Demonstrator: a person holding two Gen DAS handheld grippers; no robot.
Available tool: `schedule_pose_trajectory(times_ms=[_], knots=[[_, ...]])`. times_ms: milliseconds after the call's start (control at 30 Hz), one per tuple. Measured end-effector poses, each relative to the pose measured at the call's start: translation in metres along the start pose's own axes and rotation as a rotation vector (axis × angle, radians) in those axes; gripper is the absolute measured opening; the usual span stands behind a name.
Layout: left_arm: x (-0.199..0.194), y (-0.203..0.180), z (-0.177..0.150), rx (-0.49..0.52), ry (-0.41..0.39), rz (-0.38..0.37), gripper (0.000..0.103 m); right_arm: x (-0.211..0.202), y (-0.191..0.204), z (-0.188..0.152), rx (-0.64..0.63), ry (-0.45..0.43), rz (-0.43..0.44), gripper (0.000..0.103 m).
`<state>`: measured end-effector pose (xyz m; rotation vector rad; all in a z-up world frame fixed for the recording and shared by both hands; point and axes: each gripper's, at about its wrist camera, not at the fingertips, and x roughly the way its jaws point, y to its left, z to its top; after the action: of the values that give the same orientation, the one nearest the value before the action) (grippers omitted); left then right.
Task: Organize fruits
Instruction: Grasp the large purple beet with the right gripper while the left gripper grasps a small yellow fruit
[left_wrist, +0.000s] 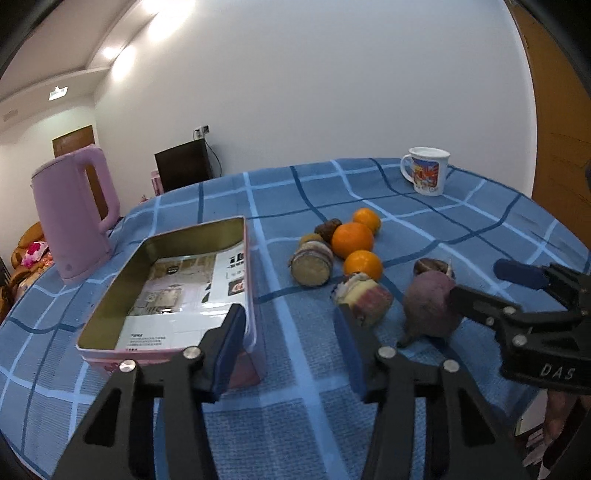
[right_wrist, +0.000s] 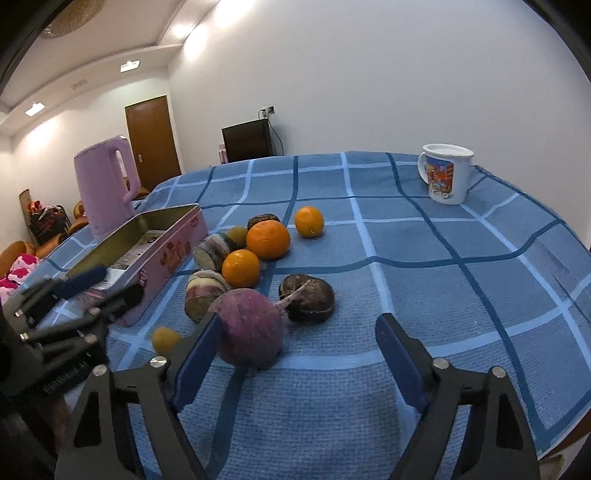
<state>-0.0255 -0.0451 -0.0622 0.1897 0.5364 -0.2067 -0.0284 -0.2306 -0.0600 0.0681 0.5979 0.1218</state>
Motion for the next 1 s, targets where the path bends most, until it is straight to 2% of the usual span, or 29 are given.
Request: schedule_pose_trajectory(times_ms=[233,267,400,433,600,767,967,1000], knots=[[-0.005,-0.004,0.000,-0.011,-0.034,-0.031,0.050,0.015,0.013,-0.006,-0.010,0.048,0.075,0.079],[-0.004,-0.005,-0.001,-0.005,-0.030,-0.033,0.050,0.018,0.013,-0.006,-0.008,0.053,0.079,0.076],[-0.004,-0.013,-0.006,0.003,-0.028,-0.066,0.050,0.029,0.012,-0.006,0.009,0.085,0.136,0.054],[-0.005,-0.017,-0.006,0.013,-0.033,-0.072,0.050,0.031,0.013,-0.007,0.012,0.088,0.143,0.052],[-0.002,-0.020,-0.007,0.011,-0.016,-0.083,0.051,0.028,0.007,-0.010,0.032,0.066,0.162,0.052],[0.004,-0.022,-0.008,0.004,0.007,-0.104,0.051,0.015,-0.003,-0.008,0.052,0.015,0.139,0.052],[0.020,-0.033,-0.015,0.006,0.084,-0.143,0.051,0.010,-0.010,-0.007,0.062,-0.012,0.130,0.052],[0.023,-0.033,-0.015,-0.001,0.099,-0.153,0.045,0.010,-0.010,-0.009,0.063,-0.012,0.134,0.052]])
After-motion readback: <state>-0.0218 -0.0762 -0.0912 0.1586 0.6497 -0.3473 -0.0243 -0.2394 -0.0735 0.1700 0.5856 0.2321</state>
